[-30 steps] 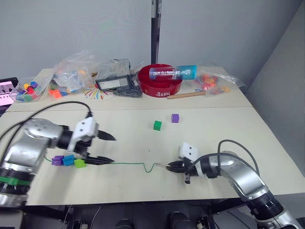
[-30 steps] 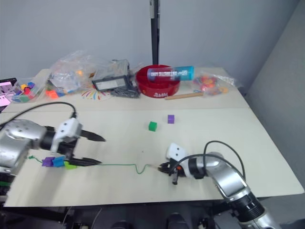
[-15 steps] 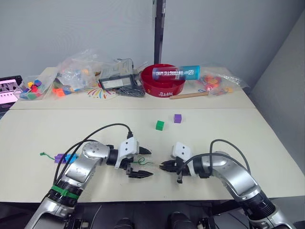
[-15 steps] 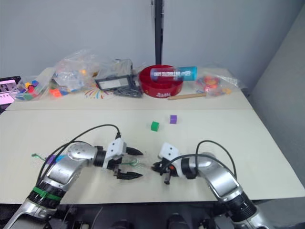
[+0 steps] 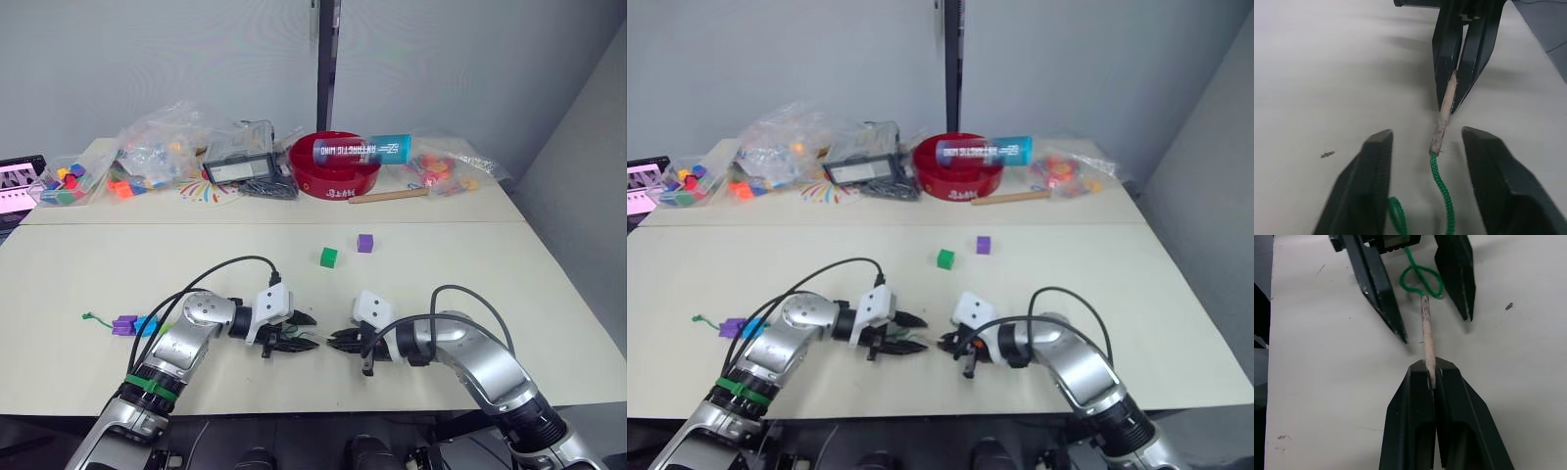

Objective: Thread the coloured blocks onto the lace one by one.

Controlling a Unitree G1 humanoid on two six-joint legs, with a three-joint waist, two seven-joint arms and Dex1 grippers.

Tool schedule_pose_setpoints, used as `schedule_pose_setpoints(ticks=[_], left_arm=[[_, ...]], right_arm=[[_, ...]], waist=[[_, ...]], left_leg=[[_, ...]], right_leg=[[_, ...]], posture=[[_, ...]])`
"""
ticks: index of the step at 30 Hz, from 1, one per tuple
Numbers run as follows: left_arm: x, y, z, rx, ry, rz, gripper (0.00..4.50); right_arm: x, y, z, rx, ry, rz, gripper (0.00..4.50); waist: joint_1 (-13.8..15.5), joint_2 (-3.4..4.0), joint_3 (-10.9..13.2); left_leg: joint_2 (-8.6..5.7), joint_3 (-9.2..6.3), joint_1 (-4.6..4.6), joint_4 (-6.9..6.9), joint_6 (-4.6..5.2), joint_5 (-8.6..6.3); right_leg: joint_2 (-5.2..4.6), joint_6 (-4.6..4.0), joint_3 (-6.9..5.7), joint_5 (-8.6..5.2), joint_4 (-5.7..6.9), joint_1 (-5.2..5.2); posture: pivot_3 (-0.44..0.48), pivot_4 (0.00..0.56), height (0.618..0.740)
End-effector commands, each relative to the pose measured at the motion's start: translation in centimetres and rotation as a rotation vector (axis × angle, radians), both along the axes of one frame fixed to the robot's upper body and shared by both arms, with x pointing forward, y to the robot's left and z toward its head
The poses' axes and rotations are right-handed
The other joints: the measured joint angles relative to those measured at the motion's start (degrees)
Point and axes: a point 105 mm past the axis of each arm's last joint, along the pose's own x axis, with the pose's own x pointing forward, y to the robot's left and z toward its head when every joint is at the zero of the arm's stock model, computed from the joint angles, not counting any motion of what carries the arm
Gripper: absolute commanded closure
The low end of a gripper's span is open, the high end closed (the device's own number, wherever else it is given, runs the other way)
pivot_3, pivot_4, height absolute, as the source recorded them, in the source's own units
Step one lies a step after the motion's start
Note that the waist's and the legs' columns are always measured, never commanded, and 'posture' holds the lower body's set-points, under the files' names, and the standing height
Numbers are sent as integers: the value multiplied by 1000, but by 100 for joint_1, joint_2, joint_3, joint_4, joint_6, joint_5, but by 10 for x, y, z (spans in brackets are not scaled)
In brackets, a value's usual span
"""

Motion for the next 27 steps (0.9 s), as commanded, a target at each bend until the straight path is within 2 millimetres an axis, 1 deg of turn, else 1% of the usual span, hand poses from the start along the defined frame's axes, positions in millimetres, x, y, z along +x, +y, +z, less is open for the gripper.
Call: schedule_pose_setpoints(ticks=[1, 4, 10, 15, 18, 21, 23, 27], left_arm=[[1, -2, 14, -26, -38, -17, 3490], [1, -3, 15, -31, -39, -14, 4461], [-3, -4, 18, -35, -34, -30, 4461], [-1, -3, 19, -30, -41, -20, 4461], [1, 0, 19, -16, -44, -18, 4461], [2, 2, 19, -2, -50, -15, 4500], [4, 4, 18, 12, -57, -9, 4500], [7, 13, 21, 30, -75, 23, 4500]], right_arm=[[-3, 4, 9, 26, -28, 21, 4500], [-3, 4, 9, 25, -28, 21, 4500], [-2, 2, 7, 13, -24, 20, 4500], [-7, 3, 4, 3, -1, 44, 4500], [-6, 4, 8, 27, -9, 30, 4500], [-4, 4, 12, 53, -11, 9, 3531], [-4, 1, 15, 65, -8, -1, 2800], [12, -22, 40, 205, -20, -175, 1480]], waist=[[-1, 0, 0], [1, 0, 0], [-2, 0, 0], [0, 0, 0], [-1, 0, 0], [-2, 0, 0], [2, 0, 0], [11, 0, 0]], left_leg=[[0, 0, 0, 0, 0, 0], [0, 0, 0, 0, 0, 0], [-1, -1, 0, 0, 0, 0], [-1, -1, 0, 0, 0, 0], [-1, -1, 0, 0, 0, 0], [0, -1, 0, 0, 0, 0], [-1, -2, 0, 0, 0, 0], [-2, -2, -2, 1, 0, 0]], right_leg=[[0, 0, 0, 0, 0, 0], [0, 0, 0, 0, 0, 0], [0, 0, -1, 0, 0, 0], [-1, 0, -1, 0, 0, 0], [-1, 0, -1, 0, 0, 0], [0, 0, -1, 0, 0, 0], [-1, 0, -1, 0, 0, 0], [-3, 1, -1, 0, -1, 1]], posture=[[0, 150, 731], [0, 150, 731], [0, 150, 731], [0, 150, 731], [0, 150, 731], [0, 150, 731], [0, 150, 731], [0, 150, 731]])
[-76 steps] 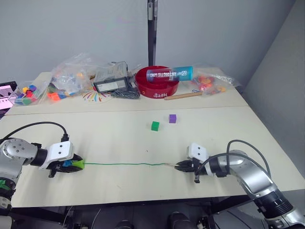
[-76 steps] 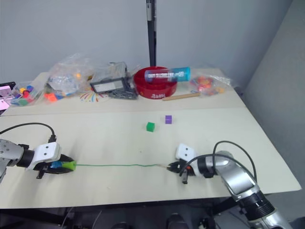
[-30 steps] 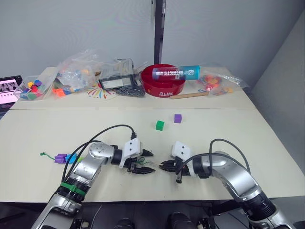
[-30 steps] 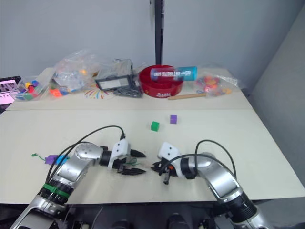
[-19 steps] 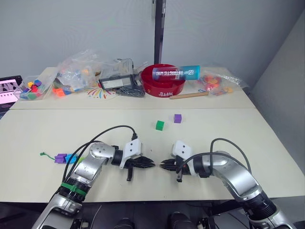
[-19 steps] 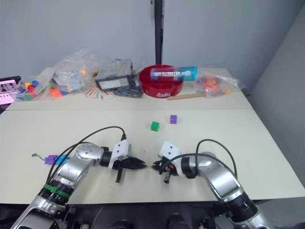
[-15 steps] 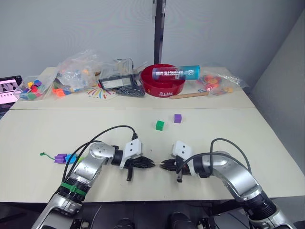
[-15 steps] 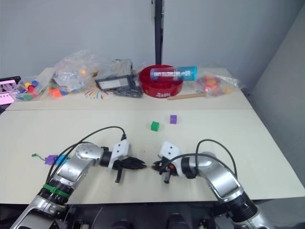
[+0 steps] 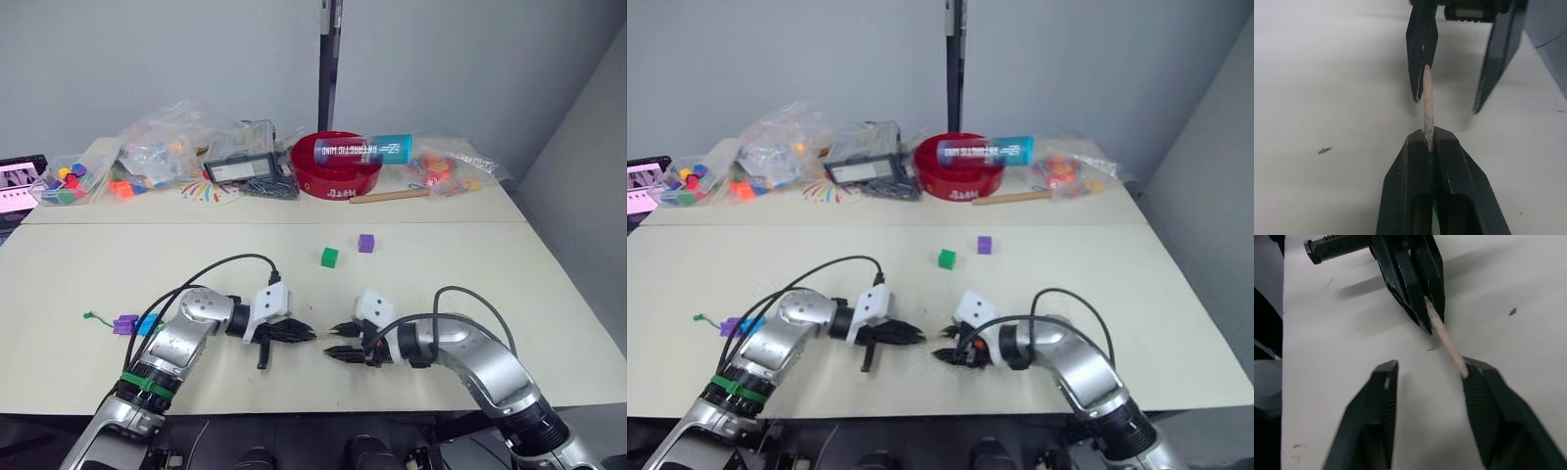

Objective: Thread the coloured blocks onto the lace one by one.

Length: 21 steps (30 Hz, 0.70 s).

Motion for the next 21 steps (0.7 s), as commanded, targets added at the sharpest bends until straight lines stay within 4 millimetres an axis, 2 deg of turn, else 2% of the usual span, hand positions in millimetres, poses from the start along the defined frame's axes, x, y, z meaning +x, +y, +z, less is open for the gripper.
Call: schedule_pose_setpoints(ticks=[1, 4, 9, 15, 21], left_arm=[[6, 7, 15, -4, -66, 23, 4500], [6, 10, 14, 1, -65, 33, 4500], [3, 14, 13, 8, -61, 37, 4500], [2, 15, 12, 13, -61, 39, 4500], [4, 18, 15, 18, -71, 50, 4500]], right_arm=[[13, -17, 33, 134, -58, -137, 1101], [25, -28, 40, 202, -79, -265, 33], [72, -57, 29, 143, -216, -651, 9], [103, -51, 28, 212, -301, -920, 9], [132, -43, 24, 233, -353, -1085, 9]], waist=[[0, 0, 0], [-7, 0, 0], [-20, 0, 0], [-37, 2, 0], [-35, 3, 1]], left_leg=[[0, 0, 0, 0, 0, 0], [2, -2, 1, 0, 0, 0], [1, 1, 1, 0, 0, 0], [2, 2, 0, -1, -1, 0], [1, 2, 0, -1, -1, 1]], right_leg=[[0, 0, 0, 0, 0, 0], [2, 0, -2, 0, 1, 0], [0, 0, 0, 0, 2, 0], [1, -1, 2, 1, 4, -6], [-1, -2, 2, 2, 3, -6]], posture=[[0, 150, 731], [0, 150, 731], [0, 150, 731], [0, 150, 731], [0, 150, 731]])
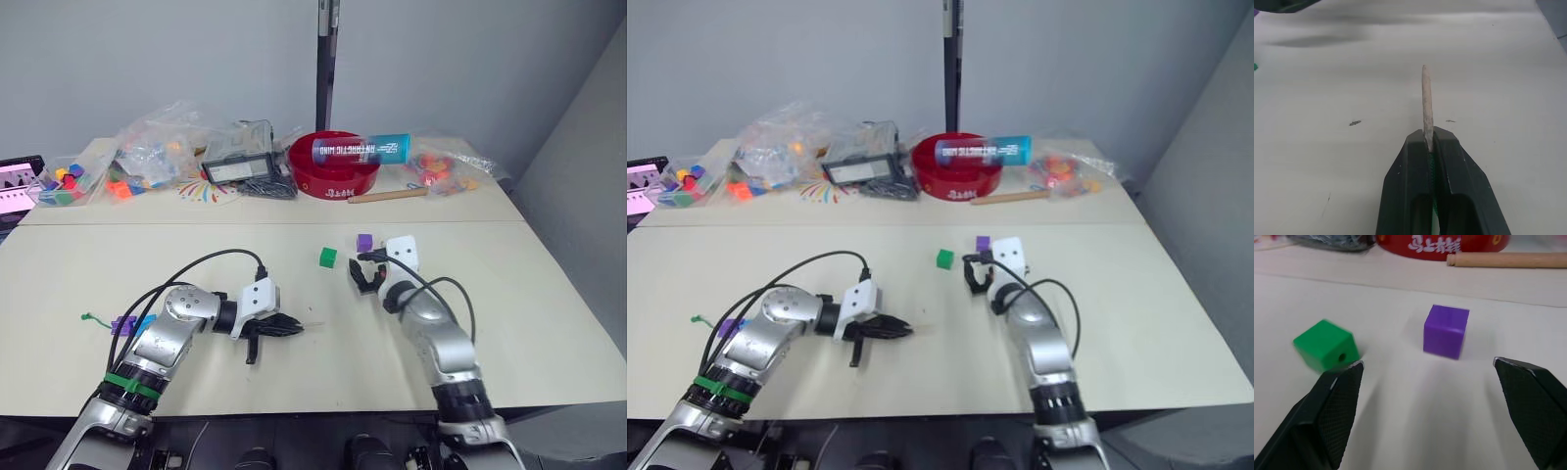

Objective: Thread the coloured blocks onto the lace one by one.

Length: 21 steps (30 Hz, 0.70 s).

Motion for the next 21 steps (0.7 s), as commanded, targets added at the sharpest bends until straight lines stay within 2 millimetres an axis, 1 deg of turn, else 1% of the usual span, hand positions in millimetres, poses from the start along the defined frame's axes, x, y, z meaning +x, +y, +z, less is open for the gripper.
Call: schedule_pose_setpoints(ticks=[1, 3, 7, 9, 11, 13, 15, 16, 17, 21], left_arm=[[1, 3, 12, -6, -45, 2, 4500], [2, 3, 12, -5, -47, 5, 4500], [2, 4, 13, -4, -50, 10, 4500], [2, 5, 12, -2, -50, 12, 4500], [1, 5, 12, -1, -51, 14, 4500], [1, 5, 12, 0, -50, 17, 4500], [1, 6, 12, 3, -50, 18, 4500], [1, 6, 12, 4, -50, 18, 4500], [1, 6, 12, 5, -50, 19, 4500], [1, 7, 12, 6, -49, 24, 4500]], right_arm=[[18, -3, 8, -14, -67, -100, 9], [29, -4, 6, -28, -66, -143, 9], [44, 7, 6, -13, -73, -139, 9], [50, 8, 4, -36, -72, -151, 9], [56, 7, -1, -38, -46, -164, 9], [59, 7, -4, -26, -35, -170, 547], [60, 9, -7, -22, -23, -163, 1200], [60, 7, -9, -27, -18, -171, 1431], [60, 5, -9, -19, -15, -185, 1826], [60, 3, -1, 31, -59, -174, 3201]], waist=[[-5, 1, 1], [-10, 2, 1], [-58, 2, 1], [-94, 3, 2], [-130, 3, 2], [-142, 3, 2], [-149, 3, 2], [-149, 3, 2], [-149, 4, 2], [-138, 4, 2]], left_leg=[[0, 0, 0, 0, 0, 0], [0, 0, 0, -1, 0, 0], [1, 0, 0, -3, 0, 0], [1, -1, 0, -5, 0, 0], [0, -2, 1, -6, 0, 0], [0, -2, 1, -8, 0, 0], [0, -2, 2, -9, 0, 0], [1, -3, 2, -9, 0, 0], [0, -3, 2, -9, 0, 0], [-3, -5, 1, -9, 0, 0]], right_leg=[[0, 0, 0, 0, 0, 0], [0, 0, 0, 0, 0, 0], [0, -1, 0, 1, 1, -1], [0, -1, 0, 1, 2, -2], [-1, -1, -1, 2, 4, -2], [-2, -2, 0, 2, 3, -2], [-2, -2, 0, 2, 5, -3], [-2, -2, -1, 3, 6, -3], [-2, -2, 0, 3, 6, -2], [-5, 1, 0, 5, 6, -2]], posture=[[0, 150, 731], [0, 150, 731], [0, 150, 731], [0, 150, 731], [0, 150, 731], [0, 150, 731], [0, 150, 731], [0, 150, 731], [0, 150, 731], [0, 150, 731]])
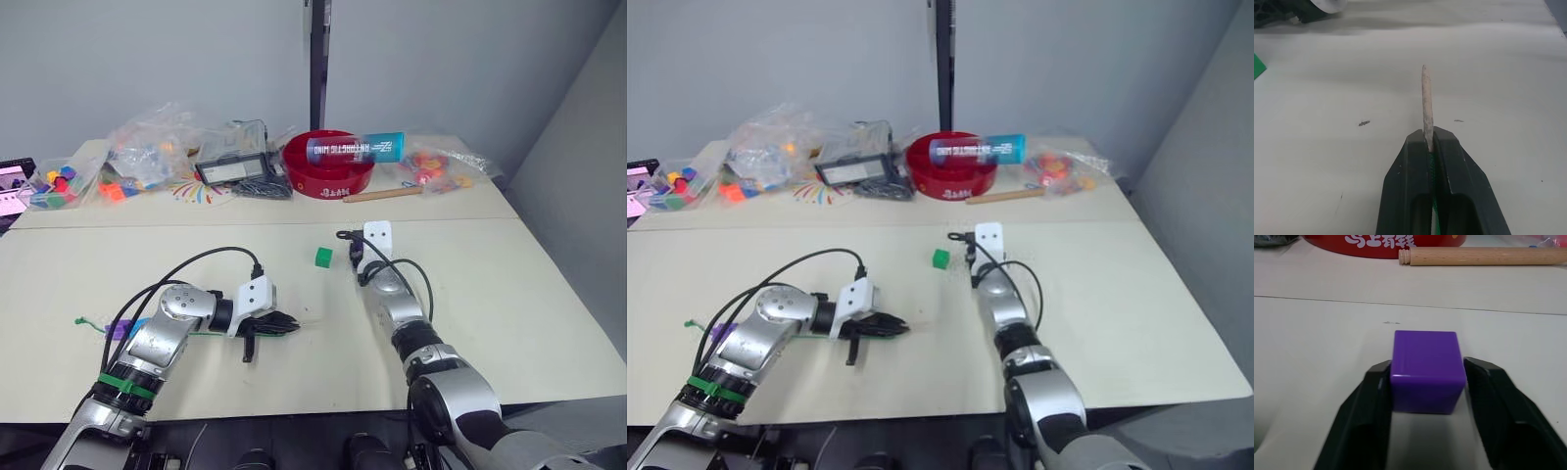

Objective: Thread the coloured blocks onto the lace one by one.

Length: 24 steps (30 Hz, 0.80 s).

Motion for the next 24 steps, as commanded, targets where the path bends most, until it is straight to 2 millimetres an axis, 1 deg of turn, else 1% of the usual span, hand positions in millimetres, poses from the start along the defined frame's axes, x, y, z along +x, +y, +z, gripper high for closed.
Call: schedule_pose_setpoints(ticks=[1, 4, 6, 9, 10, 11, 12, 13, 14, 15, 16, 17, 19, 20, 23, 24], left_arm=[[0, 1, 9, -6, -36, -1, 4500], [0, 1, 8, -6, -33, -1, 4500], [-1, 1, 7, -7, -32, -2, 4500], [-1, 1, 6, -8, -32, -2, 4500], [0, 0, 6, -10, -32, -3, 4500], [0, 0, 7, -11, -33, -4, 4500], [1, 0, 7, -13, -35, -6, 4500], [1, -1, 7, -16, -36, -7, 4500], [2, -2, 8, -18, -39, -9, 4500], [3, -3, 9, -20, -40, -11, 4500], [3, -3, 10, -21, -41, -12, 4500], [3, -4, 10, -21, -42, -16, 4500], [2, -5, 11, -22, -44, -20, 4500], [2, -5, 11, -22, -43, -23, 4500], [1, -5, 11, -19, -41, -29, 4500], [1, -5, 11, -18, -41, -29, 4500]], right_arm=[[1, -6, 16, 42, -72, -5, 3337], [-2, -11, 21, 69, -96, -10, 3335], [-14, -14, 27, 75, -133, 7, 3335], [-38, -13, 35, 70, -162, 50, 3335], [-56, -9, 36, 66, -163, 78, 3335], [-70, -6, 37, 64, -160, 97, 3335], [-91, -1, 36, 49, -154, 133, 3335], [-112, 5, 34, 38, -137, 169, 3335], [-129, 10, 30, 33, -116, 198, 3335], [-142, 14, 27, 26, -90, 216, 3335], [-149, 16, 25, 22, -70, 222, 3335], [-157, 20, 18, 27, -31, 236, 3335], [-166, 24, 7, 37, 32, 252, 3335], [-170, 25, -3, 48, 83, 257, 3335], [-176, 29, -29, 75, 208, 271, 3335], [-177, 31, -33, 77, 232, 278, 3335]], waist=[[-1, 0, 0], [-4, 1, 1], [5, 2, 1], [13, 3, 1], [14, 4, 1], [19, 6, 0], [25, 7, 0], [32, 13, -2], [38, 13, -2], [37, 14, -2], [19, 14, -1], [5, 14, -1], [11, 13, -1], [21, 13, -1], [34, 13, -1], [35, 11, -2]], left_leg=[[0, 0, 0, 0, 0, 0], [0, -1, 0, 0, 0, 0], [0, -1, -1, -2, 0, 0], [-1, -10, -6, -3, 1, -1], [-1, -11, -6, -3, 1, -1], [-2, -11, -13, -3, 1, -1], [-2, -14, -14, -3, 1, -1], [-2, -17, -15, -3, 2, -1], [-2, -22, -19, -5, 4, -3], [-2, -26, -18, -4, 6, -4], [-2, -25, -20, -4, 6, -4], [-2, -19, -19, -2, 6, -4], [-2, -9, -16, -1, -2, 2], [-1, -10, -3, 0, -6, 4], [1, -10, 4, 0, -13, 11], [1, -10, 4, 0, -14, 11]], right_leg=[[-1, 1, 0, 0, -1, 0], [0, 1, -1, 1, 1, 0], [0, 1, -1, 1, 1, -2], [-1, 1, -4, 1, 5, -3], [-1, 1, -4, 1, 5, -4], [-2, 2, -4, 1, 2, -9], [-1, 2, -7, 1, 6, -9], [-1, 2, -9, 1, 5, -10], [0, 2, -11, 0, 5, -13], [2, 2, -15, 0, 6, -11], [1, 2, -13, 0, -1, -11], [1, 3, -11, -1, -5, -10], [1, 4, -6, -3, -12, -9], [2, 4, -6, -3, -11, 4], [6, 6, -6, -4, -12, 11], [6, 5, -6, -4, -12, 11]], posture=[[0, 150, 731], [0, 150, 731], [0, 150, 731], [0, 150, 731], [0, 150, 731], [0, 150, 731], [0, 150, 731], [0, 150, 731], [0, 150, 731], [0, 150, 731], [0, 150, 731], [0, 150, 731], [0, 150, 731], [0, 150, 731], [0, 150, 731], [0, 150, 731]])
